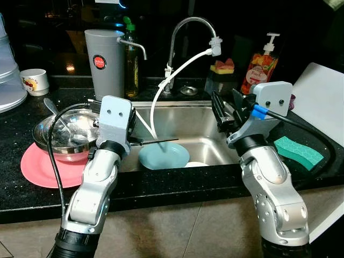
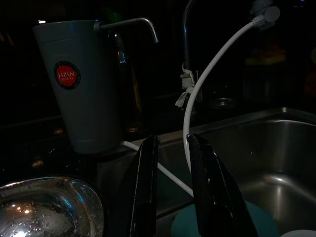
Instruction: Kitchen organization
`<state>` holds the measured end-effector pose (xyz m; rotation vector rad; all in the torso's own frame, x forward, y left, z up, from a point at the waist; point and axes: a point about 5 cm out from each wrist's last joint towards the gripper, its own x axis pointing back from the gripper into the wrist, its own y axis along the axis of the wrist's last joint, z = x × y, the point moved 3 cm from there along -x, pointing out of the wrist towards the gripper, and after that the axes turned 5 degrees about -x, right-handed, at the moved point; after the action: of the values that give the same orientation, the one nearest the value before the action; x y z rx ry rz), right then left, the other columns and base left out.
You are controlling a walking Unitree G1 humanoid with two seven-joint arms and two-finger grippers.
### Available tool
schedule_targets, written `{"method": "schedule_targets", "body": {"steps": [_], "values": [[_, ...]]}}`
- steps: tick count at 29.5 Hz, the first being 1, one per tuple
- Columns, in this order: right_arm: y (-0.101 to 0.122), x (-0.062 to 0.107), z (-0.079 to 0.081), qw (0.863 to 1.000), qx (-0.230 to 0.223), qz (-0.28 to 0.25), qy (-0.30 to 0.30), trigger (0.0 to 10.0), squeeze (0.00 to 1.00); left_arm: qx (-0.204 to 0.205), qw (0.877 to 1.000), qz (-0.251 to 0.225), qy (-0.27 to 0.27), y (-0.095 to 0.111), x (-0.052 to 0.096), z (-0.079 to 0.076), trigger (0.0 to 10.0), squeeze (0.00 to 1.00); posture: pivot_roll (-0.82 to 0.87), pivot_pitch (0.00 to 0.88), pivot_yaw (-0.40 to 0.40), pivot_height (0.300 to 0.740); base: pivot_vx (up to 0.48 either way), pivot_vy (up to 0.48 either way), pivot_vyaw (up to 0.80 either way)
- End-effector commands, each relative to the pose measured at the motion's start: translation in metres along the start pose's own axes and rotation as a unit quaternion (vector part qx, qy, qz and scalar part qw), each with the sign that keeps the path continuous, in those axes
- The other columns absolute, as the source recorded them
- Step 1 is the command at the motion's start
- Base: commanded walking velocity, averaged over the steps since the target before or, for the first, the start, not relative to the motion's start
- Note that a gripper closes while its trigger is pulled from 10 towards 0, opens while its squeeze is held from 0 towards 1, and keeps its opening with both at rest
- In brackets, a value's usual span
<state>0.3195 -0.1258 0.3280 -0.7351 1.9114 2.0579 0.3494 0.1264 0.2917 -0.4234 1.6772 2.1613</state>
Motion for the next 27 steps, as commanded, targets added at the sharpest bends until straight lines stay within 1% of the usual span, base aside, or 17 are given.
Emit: {"method": "schedule_targets", "body": {"steps": [1,6,13,20,24,27], "values": [[0.0014,-0.0016,-0.0001,1.000,0.002,-0.004,0.002,10.0,0.00,-0.006,1.000,-0.005,-0.002,0.0018,-0.0003,-0.0031,10.0,0.00,0.04,0.066,-0.091,0.740,0.000,0.000,0.00],[0.0008,-0.0036,0.0044,1.000,0.000,-0.006,0.010,10.0,0.00,-0.010,1.000,-0.004,0.002,0.0006,0.0013,0.0005,10.0,0.00,0.04,0.059,-0.093,0.740,0.000,0.000,0.00],[0.0014,-0.0033,0.0032,1.000,0.004,-0.007,0.009,10.0,0.00,-0.010,1.000,-0.009,-0.004,0.0024,-0.0002,-0.0043,10.0,0.00,0.04,0.056,-0.093,0.740,0.000,0.000,0.00],[0.0024,-0.0039,0.0067,1.000,0.006,-0.009,0.016,10.0,0.00,-0.011,1.000,-0.007,-0.005,0.0010,0.0001,-0.0057,10.0,0.00,0.04,0.061,-0.099,0.740,0.000,0.000,0.00],[0.0004,-0.0042,0.0058,1.000,0.005,-0.007,0.015,10.0,0.00,-0.012,1.000,-0.008,-0.004,0.0022,0.0013,-0.0054,10.0,0.00,0.05,0.064,-0.098,0.740,0.000,0.000,0.00],[0.0008,-0.0051,0.0080,1.000,0.002,-0.009,0.015,10.0,0.00,-0.016,1.000,-0.006,-0.003,0.0005,0.0019,-0.0033,10.0,0.00,0.04,0.066,-0.094,0.740,0.000,0.000,0.00]]}}
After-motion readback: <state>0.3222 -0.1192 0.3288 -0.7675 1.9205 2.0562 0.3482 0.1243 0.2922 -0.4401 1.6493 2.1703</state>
